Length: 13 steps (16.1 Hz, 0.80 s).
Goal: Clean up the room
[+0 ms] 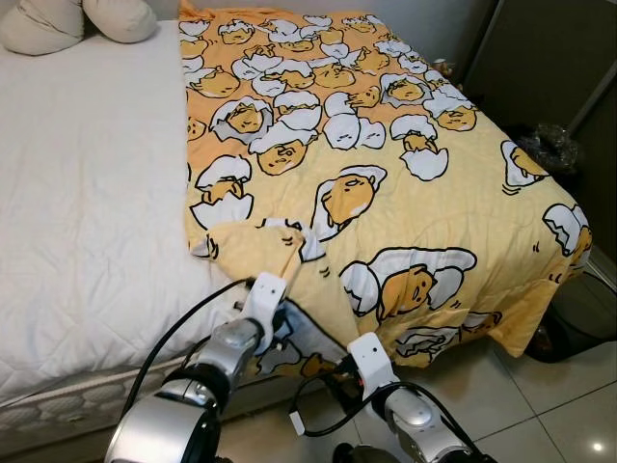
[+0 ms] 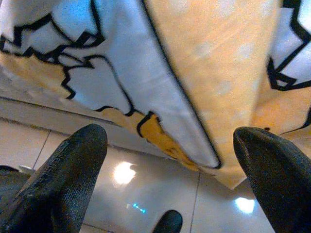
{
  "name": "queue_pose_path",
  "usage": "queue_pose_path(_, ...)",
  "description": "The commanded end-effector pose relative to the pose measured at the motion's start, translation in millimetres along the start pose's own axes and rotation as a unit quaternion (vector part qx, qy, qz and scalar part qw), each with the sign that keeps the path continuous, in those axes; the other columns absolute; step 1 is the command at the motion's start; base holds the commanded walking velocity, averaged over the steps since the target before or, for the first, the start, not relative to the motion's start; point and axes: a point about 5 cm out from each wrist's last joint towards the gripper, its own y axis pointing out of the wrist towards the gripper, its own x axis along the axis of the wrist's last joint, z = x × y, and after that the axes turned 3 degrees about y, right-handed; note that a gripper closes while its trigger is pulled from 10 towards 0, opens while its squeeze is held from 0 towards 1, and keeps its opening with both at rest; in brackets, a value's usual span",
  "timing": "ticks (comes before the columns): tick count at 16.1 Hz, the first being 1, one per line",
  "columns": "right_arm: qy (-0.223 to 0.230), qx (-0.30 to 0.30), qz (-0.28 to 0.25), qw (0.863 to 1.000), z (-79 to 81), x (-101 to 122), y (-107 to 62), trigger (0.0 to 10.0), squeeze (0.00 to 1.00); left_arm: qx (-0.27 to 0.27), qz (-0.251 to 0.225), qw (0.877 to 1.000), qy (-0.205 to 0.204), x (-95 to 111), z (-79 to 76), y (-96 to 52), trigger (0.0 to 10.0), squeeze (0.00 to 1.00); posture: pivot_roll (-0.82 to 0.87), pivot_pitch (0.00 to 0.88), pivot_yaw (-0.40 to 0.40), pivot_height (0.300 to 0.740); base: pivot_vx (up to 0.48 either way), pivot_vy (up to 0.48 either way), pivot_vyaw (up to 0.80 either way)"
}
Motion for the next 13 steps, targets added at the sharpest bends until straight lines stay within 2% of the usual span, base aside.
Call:
queue_pose_path(1,0.011,-0.006,-0.025,1.0,-5.8,6.9,-0.3,10.0,0.0,0.001,0.013,1.0,0.0,-10.0,1.6,-1.9,0.0,0.0,-0.11,0.042,-0.049,0.74,0.0,0.0,0.0)
queue_pose_path(5,0.031,-0.004,-0.095,0.995,-6.8,26.4,1.0,10.0,0.0,0.026,0.012,0.999,0.035,-14.8,12.0,-5.1,0.0,0.0,-0.11,0.027,-0.043,0.74,0.0,0.0,0.0)
queue_pose_path(8,0.033,-0.001,-0.106,0.994,-5.2,30.8,2.2,10.0,0.0,0.023,0.018,0.999,0.042,-21.8,12.5,-6.9,0.0,0.0,-0.11,0.022,-0.041,0.74,0.0,0.0,0.0)
queue_pose_path(9,0.033,0.007,-0.123,0.992,2.1,39.0,5.9,10.0,0.0,0.021,0.026,0.998,0.045,-28.4,12.6,-8.5,0.0,0.0,-0.1,0.011,-0.036,0.74,0.0,0.0,0.0)
queue_pose_path(10,0.031,0.013,-0.138,0.99,7.0,47.5,8.5,10.0,0.0,0.025,0.037,0.998,0.045,-34.9,14.2,-10.2,4.8,0.0,-0.1,0.011,-0.036,0.74,0.0,0.0,0.0)
queue_pose_path(11,0.029,0.015,-0.143,0.989,8.1,50.8,9.3,10.0,0.0,0.028,0.047,0.998,0.043,-40.0,15.9,-11.7,10.0,0.0,-0.1,0.006,-0.036,0.74,0.0,0.0,0.0)
queue_pose_path(12,0.028,0.015,-0.146,0.989,5.7,51.0,8.0,10.0,0.0,0.029,0.045,0.998,0.043,-40.6,16.4,-12.1,10.0,0.0,-0.1,0.006,-0.036,0.74,0.0,0.0,0.0)
queue_pose_path(13,0.026,0.014,-0.153,0.988,-4.3,50.4,3.0,10.0,0.0,0.032,0.039,0.998,0.047,-40.1,17.2,-12.3,10.0,0.0,-0.1,0.005,-0.036,0.74,0.0,0.0,0.0)
